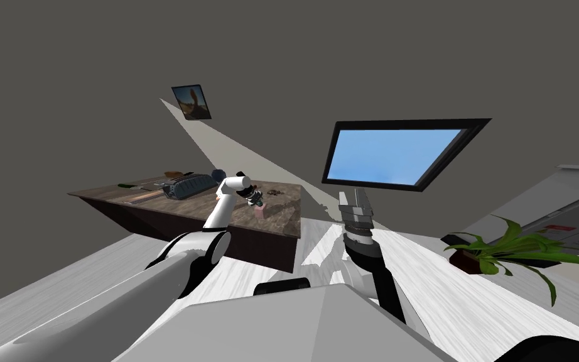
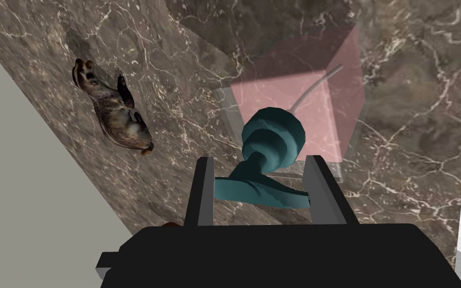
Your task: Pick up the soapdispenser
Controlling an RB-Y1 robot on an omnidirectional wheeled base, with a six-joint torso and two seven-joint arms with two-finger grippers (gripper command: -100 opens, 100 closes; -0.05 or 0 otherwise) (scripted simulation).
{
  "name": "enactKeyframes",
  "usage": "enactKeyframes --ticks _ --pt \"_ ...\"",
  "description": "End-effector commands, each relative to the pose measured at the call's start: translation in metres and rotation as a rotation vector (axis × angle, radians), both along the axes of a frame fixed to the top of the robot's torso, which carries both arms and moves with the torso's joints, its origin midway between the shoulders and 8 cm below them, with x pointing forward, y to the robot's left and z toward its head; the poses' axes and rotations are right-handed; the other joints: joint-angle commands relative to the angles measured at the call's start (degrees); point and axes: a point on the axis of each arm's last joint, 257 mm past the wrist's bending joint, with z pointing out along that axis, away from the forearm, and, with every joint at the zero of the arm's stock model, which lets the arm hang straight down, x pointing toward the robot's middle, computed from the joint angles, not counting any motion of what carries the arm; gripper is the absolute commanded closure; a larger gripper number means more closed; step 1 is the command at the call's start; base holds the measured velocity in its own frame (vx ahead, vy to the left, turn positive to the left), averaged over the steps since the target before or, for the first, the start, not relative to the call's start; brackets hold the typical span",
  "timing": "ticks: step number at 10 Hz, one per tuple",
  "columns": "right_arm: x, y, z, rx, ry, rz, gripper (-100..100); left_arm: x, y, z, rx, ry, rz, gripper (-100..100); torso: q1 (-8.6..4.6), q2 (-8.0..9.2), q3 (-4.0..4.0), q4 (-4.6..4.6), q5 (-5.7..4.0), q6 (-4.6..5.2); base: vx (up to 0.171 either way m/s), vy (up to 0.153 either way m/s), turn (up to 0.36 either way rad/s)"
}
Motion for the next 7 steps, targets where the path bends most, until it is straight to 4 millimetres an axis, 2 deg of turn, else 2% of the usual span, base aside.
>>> enactKeyframes --ticks 1,2,3,5,6,7 --pt "0.000 0.000 0.000 0.000 0.000 0.000 0 0.000 0.000 0.000 0.000 0.000 0.000 100 0.00 0.00 0.00 0.00 0.00 0.00 0.000 0.000 0.000" --pt "0.000 0.000 0.000 0.000 0.000 0.000 0 0.000 0.000 0.000 0.000 -0.001 0.000 0 0.00 -0.01 -0.01 -0.01 0.00 -0.01 0.000 0.000 0.000" --pt "0.000 0.000 0.000 0.000 0.000 0.000 0 -0.004 -0.010 0.005 0.000 0.005 -0.004 100 0.00 -0.01 -0.01 -0.01 0.00 -0.01 0.018 0.044 0.056" --pt "0.000 0.000 0.000 0.000 0.000 0.000 0 -0.010 -0.026 0.013 0.001 0.006 -0.012 100 0.24 -0.03 -0.02 -0.02 0.03 -0.06 0.013 0.087 0.055" --pt "0.000 0.000 0.000 0.000 0.000 0.000 0 -0.008 -0.022 0.010 0.000 0.003 -0.011 100 0.34 -0.03 -0.02 -0.02 0.05 -0.07 0.006 0.044 -0.001" --pt "0.000 0.000 0.000 0.000 0.000 0.000 0 -0.008 -0.023 0.011 0.000 0.004 -0.011 0 0.22 -0.04 -0.04 -0.04 0.03 -0.07 0.000 0.008 0.000"
